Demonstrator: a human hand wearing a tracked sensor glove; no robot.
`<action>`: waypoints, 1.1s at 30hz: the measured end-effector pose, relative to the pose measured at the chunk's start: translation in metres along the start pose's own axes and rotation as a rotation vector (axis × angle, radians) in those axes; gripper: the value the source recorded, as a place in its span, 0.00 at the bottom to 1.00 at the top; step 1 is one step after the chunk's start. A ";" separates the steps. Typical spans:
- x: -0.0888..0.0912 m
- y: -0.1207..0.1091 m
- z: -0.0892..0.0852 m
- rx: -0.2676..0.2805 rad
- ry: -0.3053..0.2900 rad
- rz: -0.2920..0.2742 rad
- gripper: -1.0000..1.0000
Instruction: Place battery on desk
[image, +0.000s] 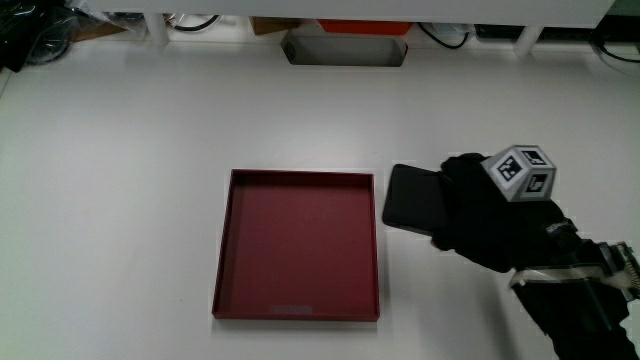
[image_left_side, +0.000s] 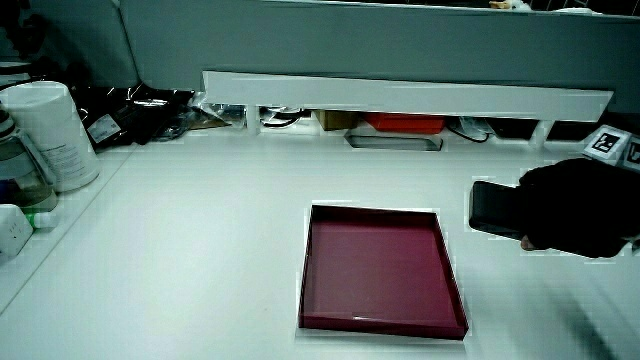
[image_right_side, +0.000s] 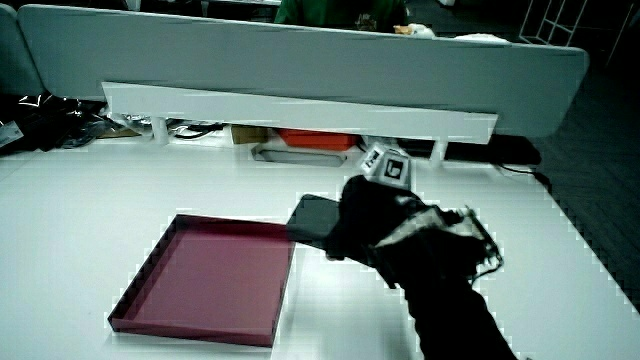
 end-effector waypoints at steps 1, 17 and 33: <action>0.010 0.001 -0.002 -0.006 0.013 -0.023 0.50; 0.111 0.014 -0.045 -0.056 0.115 -0.244 0.50; 0.134 0.022 -0.072 -0.089 0.158 -0.297 0.50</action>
